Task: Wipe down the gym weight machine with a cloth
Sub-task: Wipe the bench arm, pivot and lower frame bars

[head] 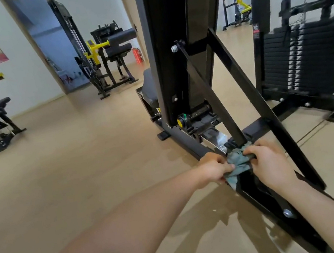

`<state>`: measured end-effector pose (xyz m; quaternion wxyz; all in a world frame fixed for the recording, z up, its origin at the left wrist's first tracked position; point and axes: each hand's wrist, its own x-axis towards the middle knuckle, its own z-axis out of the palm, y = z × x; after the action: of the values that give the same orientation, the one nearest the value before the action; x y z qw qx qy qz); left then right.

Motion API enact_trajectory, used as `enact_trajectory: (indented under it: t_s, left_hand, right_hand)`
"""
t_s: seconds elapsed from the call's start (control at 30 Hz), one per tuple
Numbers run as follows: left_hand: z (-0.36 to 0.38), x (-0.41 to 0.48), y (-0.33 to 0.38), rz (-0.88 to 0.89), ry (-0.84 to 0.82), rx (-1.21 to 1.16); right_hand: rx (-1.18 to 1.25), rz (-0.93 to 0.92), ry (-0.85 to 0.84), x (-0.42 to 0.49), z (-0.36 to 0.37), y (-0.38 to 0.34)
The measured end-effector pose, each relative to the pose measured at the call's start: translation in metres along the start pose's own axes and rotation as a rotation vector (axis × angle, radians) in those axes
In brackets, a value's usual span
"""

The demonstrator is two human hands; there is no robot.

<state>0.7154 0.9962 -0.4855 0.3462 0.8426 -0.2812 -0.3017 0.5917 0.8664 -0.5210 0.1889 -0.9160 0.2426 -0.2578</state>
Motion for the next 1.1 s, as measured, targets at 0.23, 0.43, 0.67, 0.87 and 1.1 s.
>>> enact_trajectory:
  t_s: [0.23, 0.43, 0.67, 0.87, 1.1]
  left_hand:
    - [0.011, -0.014, 0.024, 0.080, -0.074, 0.106]
    - [-0.019, -0.045, 0.078, 0.243, 0.205, -0.203]
    - [-0.080, -0.116, 0.172, 0.524, 0.180, -0.407]
    - [-0.126, -0.168, 0.241, 0.777, 0.169, -0.409]
    - [-0.171, -0.218, 0.311, 1.048, 0.226, -0.633]
  right_hand:
    - [-0.148, 0.104, -0.182, -0.009, -0.027, -0.002]
    - [0.338, 0.180, 0.002, 0.005, -0.087, -0.028]
    - [1.196, 0.090, 0.091, 0.006, -0.181, -0.113]
    - [1.083, -0.046, 0.402, 0.021, -0.241, -0.164]
    - [0.675, -0.260, 0.860, 0.031, -0.336, -0.208]
